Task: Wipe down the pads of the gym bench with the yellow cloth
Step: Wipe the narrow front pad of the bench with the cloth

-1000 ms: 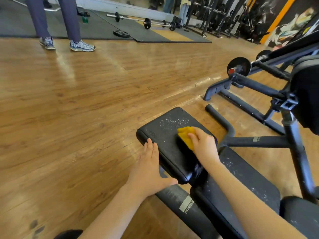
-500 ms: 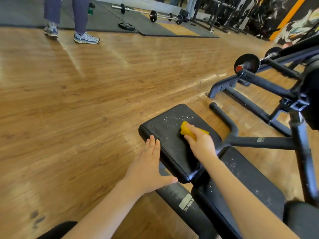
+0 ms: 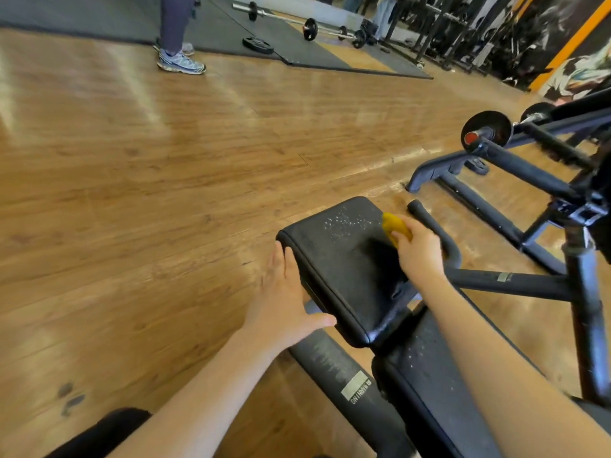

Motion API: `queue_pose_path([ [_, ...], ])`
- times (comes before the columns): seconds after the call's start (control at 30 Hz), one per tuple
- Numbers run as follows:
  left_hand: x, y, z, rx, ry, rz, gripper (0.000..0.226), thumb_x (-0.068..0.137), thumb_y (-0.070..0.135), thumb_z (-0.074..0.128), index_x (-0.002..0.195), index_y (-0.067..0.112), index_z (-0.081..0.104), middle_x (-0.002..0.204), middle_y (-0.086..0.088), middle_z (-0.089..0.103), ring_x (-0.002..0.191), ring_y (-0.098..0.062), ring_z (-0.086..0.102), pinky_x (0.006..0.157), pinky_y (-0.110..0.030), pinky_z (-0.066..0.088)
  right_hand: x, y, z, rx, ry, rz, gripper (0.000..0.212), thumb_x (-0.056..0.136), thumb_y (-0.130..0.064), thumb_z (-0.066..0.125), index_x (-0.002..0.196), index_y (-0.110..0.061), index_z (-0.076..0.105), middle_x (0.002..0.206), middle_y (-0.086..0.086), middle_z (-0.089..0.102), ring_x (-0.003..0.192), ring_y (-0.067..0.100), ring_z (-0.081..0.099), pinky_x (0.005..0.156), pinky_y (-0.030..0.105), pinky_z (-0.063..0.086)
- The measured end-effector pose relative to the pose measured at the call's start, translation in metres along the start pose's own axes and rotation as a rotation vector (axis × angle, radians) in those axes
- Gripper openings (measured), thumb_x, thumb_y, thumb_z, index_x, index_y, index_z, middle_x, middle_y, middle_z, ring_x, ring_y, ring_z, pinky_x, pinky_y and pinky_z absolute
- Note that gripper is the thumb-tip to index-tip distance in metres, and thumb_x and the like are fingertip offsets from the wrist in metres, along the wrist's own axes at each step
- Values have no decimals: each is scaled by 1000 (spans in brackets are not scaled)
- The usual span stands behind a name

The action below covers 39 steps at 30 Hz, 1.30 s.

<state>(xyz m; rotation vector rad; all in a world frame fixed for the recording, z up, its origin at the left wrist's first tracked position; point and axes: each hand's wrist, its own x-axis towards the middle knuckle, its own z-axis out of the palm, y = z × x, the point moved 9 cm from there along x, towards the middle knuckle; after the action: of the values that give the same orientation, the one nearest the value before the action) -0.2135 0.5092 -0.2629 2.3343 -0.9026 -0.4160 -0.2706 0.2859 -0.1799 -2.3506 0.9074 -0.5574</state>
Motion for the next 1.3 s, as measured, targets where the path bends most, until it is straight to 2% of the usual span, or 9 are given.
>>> queue_pose_path([
  [0.17,11,1,9,-11,59,-50,136,58,71,65,138,11,-27,139,-3,-41,140,-19,-17,112,-35,1,33,38,18,-166,-45,140,37,93,-25,48,130,-16,48,118,17,61,95,33,58,73,32,39],
  [0.3,12,-2,11,-6,102,-59,136,57,74,64,131,15,-34,135,-1,-43,140,-19,-15,107,-29,-2,22,30,24,-208,-63,57,39,92,-21,50,131,-19,47,128,14,57,112,35,53,84,35,41],
  [0.47,9,-2,9,-25,112,-35,138,56,74,64,135,12,-30,134,0,-41,142,-19,-11,113,-30,7,-41,-26,58,-119,-228,-188,45,89,-14,55,133,-20,46,140,2,46,130,18,40,92,6,23],
  [0.6,10,-2,7,-72,104,-51,143,52,69,71,139,11,-26,134,4,-38,141,-17,-14,114,-31,6,-89,-60,77,-35,-316,-380,46,88,-6,54,131,-20,49,139,-5,46,129,3,35,101,6,23],
  [0.73,9,-3,7,-83,89,-59,139,54,69,70,140,12,-23,145,2,-33,142,-18,-10,113,-33,12,-68,-54,57,84,-328,-320,38,87,-2,53,120,-20,59,117,-11,58,107,-8,48,81,-8,29],
  [0.83,10,0,10,-83,74,-80,137,56,65,71,141,11,-23,146,-2,-34,142,-21,-8,113,-34,15,-21,-33,21,95,-156,-223,34,89,-5,51,118,-21,60,105,-12,62,94,-4,55,73,-5,34],
  [0.9,11,2,9,-80,78,-97,138,56,63,73,141,11,-22,146,-2,-35,142,-23,-4,112,-35,17,14,-8,2,28,-33,-94,31,91,-11,51,120,-19,57,107,0,66,92,13,57,77,14,41],
  [1.03,11,0,10,-99,92,-104,139,55,61,75,140,13,-24,145,2,-37,142,-21,-4,111,-35,21,43,18,23,-108,-90,42,36,92,-15,49,128,-14,51,120,15,61,101,32,56,82,35,42],
  [1.3,9,-3,9,-157,130,-94,141,52,59,78,141,16,-23,146,7,-33,142,-15,-8,111,-34,25,-54,-68,89,-94,-301,-357,44,89,-12,52,131,-25,47,139,-6,48,128,11,41,96,11,25],
])
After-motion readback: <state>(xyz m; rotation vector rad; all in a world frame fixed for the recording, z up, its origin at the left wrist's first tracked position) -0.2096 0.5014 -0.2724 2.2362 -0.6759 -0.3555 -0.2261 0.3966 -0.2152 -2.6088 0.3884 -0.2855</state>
